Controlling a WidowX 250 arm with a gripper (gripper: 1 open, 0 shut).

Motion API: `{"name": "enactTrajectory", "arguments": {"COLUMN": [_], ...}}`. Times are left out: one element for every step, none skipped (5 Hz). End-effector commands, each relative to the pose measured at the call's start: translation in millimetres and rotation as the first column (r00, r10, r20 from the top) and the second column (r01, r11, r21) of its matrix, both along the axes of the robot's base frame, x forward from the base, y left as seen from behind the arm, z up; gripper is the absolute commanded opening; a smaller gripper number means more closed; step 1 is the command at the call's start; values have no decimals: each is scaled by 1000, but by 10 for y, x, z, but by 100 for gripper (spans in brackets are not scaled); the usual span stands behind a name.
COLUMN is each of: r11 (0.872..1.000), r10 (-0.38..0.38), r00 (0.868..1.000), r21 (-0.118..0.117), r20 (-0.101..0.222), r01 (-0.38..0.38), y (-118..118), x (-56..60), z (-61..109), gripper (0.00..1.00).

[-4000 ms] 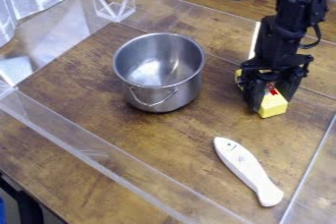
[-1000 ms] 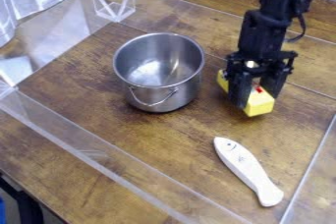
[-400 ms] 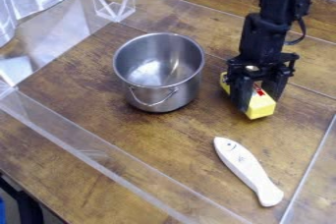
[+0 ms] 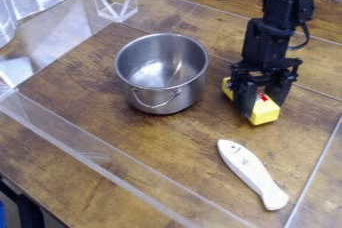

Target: Move the yellow butter to the left side of the table

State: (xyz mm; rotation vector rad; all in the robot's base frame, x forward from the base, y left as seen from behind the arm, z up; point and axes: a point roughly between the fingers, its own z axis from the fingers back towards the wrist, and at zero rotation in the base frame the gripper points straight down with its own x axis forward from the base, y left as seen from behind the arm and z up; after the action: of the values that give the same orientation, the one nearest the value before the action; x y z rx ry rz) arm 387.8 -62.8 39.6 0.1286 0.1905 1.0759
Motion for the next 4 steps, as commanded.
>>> {"name": "enactTrajectory", "arguments": {"r11": [1000,999,997,996], "r10": [-11,33,78,90], "r00": [998,998,995,994], "r21": [-12,-10,-9,-9], "r20": [64,62,60,59], "r01": [11,-33,-78,-89], "y": [-41,-110,-174,-202], "x": [153,200,246,268], "z": [312,327,356,396], "gripper": [0,0,0,0]}}
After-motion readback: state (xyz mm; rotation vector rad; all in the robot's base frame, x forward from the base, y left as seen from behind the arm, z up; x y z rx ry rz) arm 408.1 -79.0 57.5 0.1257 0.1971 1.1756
